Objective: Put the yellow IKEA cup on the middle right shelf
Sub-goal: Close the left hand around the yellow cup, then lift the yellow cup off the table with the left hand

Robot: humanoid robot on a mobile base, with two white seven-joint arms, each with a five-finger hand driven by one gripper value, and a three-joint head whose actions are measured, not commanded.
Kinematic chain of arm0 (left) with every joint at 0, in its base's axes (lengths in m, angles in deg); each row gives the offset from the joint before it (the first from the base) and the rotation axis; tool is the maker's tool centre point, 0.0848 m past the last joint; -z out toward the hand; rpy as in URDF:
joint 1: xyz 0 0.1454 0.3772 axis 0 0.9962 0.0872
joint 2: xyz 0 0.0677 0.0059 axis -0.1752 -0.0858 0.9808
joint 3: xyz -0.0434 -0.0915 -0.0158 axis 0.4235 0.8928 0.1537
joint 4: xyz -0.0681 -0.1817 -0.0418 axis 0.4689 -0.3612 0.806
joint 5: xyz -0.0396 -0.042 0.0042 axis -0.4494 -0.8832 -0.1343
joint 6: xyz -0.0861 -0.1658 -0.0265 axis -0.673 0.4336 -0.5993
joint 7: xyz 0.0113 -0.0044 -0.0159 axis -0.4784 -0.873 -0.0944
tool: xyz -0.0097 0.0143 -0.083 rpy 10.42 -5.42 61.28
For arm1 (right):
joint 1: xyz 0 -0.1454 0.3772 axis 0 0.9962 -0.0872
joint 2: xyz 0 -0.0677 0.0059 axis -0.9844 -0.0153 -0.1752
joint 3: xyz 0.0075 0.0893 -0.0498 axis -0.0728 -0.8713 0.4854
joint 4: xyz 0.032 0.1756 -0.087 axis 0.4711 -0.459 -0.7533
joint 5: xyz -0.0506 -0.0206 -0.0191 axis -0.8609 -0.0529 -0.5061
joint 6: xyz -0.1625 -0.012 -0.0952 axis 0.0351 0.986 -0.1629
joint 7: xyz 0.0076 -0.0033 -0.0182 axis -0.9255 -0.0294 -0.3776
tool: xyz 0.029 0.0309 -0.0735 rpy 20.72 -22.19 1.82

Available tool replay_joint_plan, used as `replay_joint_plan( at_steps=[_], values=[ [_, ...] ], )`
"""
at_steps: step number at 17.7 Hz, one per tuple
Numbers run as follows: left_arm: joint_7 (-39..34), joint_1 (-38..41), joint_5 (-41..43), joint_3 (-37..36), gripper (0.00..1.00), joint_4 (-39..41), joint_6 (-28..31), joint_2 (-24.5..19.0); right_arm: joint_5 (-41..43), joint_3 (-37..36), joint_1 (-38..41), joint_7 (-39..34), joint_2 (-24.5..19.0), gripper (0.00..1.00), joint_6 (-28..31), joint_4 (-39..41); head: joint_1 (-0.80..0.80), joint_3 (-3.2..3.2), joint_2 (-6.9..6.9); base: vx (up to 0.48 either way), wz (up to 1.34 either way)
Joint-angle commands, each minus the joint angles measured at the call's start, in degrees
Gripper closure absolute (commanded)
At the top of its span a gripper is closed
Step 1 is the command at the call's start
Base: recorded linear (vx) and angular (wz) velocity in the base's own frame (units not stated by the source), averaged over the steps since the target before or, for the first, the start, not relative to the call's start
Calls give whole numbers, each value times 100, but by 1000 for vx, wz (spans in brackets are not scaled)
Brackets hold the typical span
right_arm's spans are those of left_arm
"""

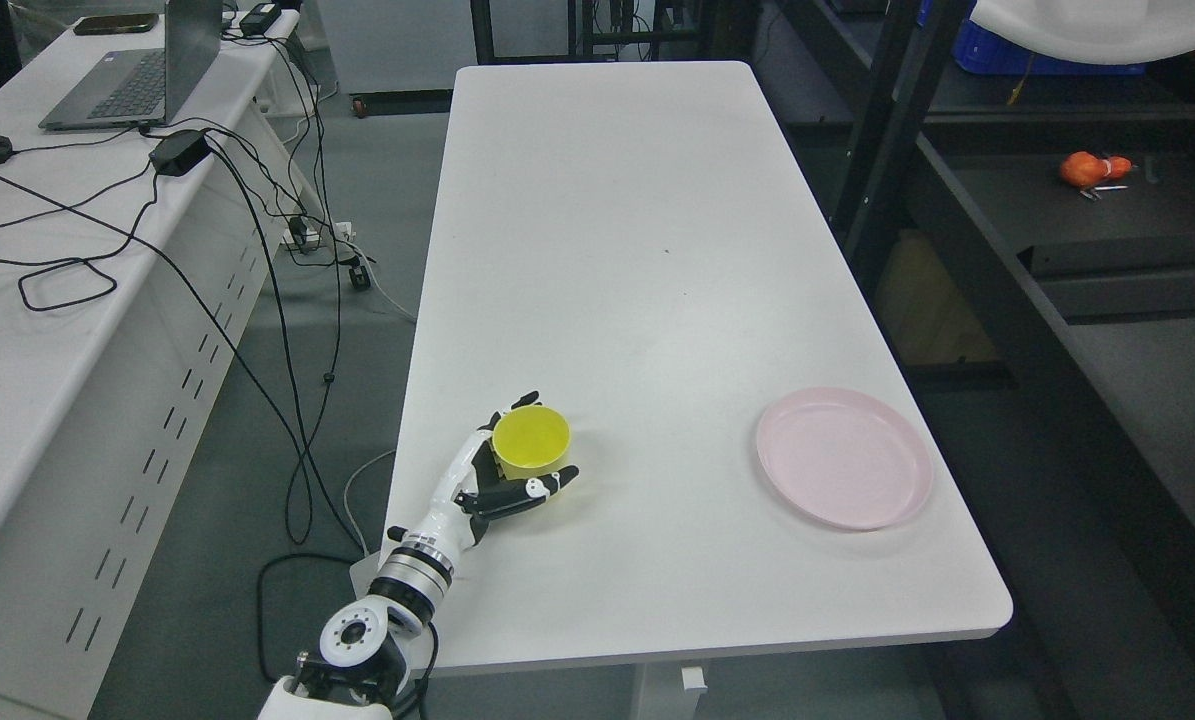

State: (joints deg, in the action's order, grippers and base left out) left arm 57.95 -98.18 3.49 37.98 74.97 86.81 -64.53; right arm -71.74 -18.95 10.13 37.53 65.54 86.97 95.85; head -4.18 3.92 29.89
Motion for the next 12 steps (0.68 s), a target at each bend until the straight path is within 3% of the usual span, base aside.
replay_joint_plan(
  at_steps=[1,3,5,12],
  values=[
    [-32,104,-190,380,75,-263,-486,-100,141,97,79,0,100,1,4,0,0,0,0,0,0],
    [-23,139,-367,539,91,-220,-969,-100,141,97,79,0,100,1,4,0,0,0,0,0,-15],
    [-23,139,-394,767,100,-1,-1392,-100,141,97,79,0,100,1,4,0,0,0,0,0,-15],
    [-23,254,-736,1076,100,1862,-1464,-100,141,97,79,0,100,1,4,0,0,0,0,-2,2]
  ],
)
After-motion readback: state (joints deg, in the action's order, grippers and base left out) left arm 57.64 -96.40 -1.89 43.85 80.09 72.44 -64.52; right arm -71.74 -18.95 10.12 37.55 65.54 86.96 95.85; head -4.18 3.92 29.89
